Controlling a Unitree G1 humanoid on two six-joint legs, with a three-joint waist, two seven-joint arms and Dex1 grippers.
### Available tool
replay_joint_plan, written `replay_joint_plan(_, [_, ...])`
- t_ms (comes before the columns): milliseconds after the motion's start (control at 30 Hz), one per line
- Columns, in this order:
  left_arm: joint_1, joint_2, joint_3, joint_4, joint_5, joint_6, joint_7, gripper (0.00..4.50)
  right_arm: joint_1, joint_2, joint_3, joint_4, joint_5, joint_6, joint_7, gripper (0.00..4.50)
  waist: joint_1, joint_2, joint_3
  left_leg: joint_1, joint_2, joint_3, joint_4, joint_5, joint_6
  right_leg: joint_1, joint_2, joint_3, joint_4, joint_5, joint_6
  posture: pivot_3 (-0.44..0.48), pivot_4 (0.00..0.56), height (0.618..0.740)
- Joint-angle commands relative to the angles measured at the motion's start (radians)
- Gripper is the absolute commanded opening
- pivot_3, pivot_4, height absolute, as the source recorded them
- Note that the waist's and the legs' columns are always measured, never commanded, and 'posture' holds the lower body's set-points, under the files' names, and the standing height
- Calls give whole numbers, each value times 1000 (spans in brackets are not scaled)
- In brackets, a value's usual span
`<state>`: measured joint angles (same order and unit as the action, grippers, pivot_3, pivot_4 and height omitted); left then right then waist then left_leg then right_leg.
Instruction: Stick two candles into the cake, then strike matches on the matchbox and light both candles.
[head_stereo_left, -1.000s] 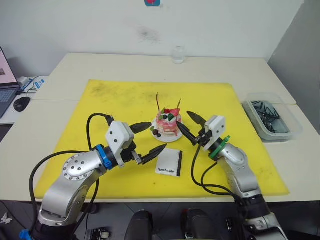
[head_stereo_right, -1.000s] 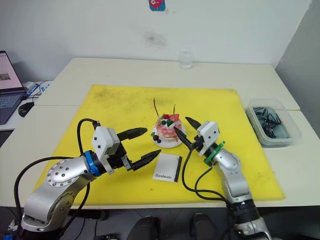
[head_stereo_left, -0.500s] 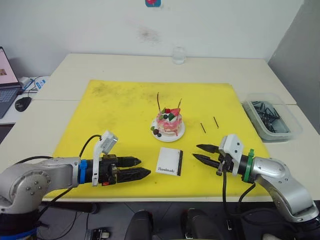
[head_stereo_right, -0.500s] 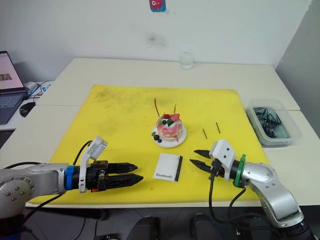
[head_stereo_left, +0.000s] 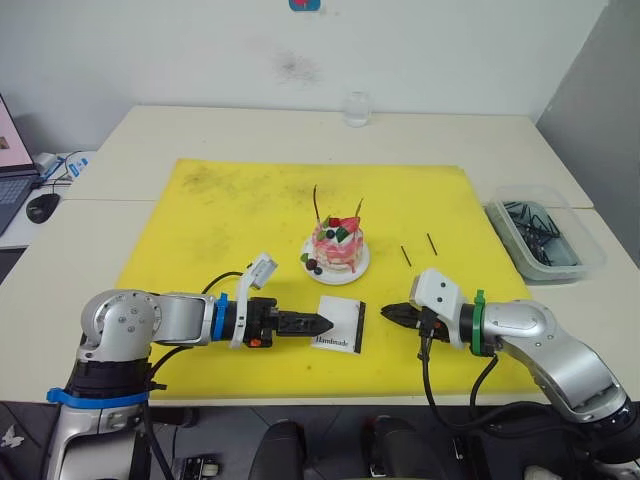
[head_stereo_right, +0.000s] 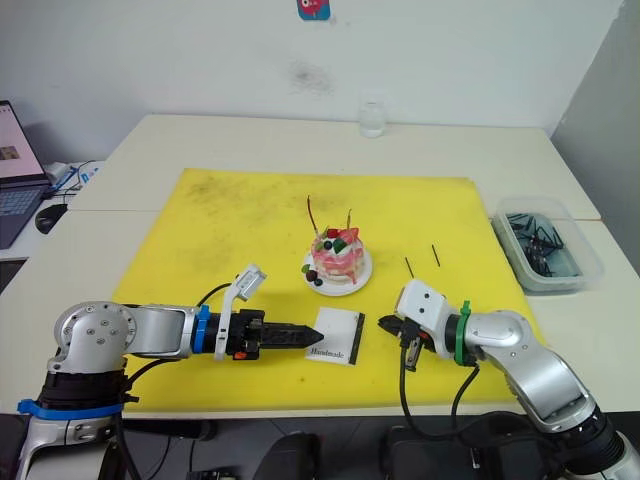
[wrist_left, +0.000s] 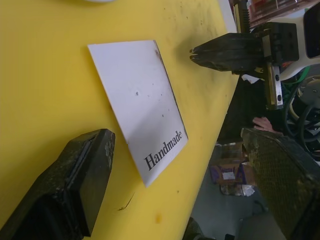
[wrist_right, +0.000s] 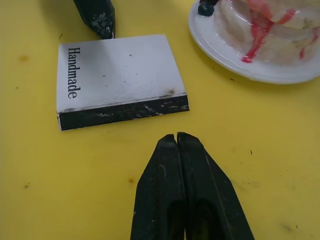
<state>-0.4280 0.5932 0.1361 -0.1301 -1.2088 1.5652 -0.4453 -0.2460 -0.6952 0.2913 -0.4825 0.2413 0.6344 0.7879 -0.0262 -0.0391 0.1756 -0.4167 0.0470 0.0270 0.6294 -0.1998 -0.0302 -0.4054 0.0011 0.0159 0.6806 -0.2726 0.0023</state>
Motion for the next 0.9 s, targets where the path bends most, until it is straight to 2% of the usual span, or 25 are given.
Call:
replay_joint_plan(33, [-7, -33, 6, 0, 11, 16, 19, 4500, -31, 6, 24, -2, -17, 4, 13, 20, 0, 0, 0, 0, 0, 0, 0, 0, 0, 0, 0, 0, 0, 0, 0, 0, 150, 740])
replay_joint_plan(333, [22, -122, 28, -22, 7, 48, 66, 4500, -90, 62, 106, 58, -64, 15, 20, 20, 5, -1, 0, 0, -1, 0, 1, 0, 0, 1, -1, 0, 0, 0, 0, 0, 150, 740])
replay_joint_plan(900, [48, -134, 13, -66, 14, 49, 70, 4500, -181, 174, 99, -10, -9, 184, 2, 20, 4, 0, 0, 0, -1, 0, 0, 0, 0, 1, -2, 0, 0, 0, 1, 0, 150, 740])
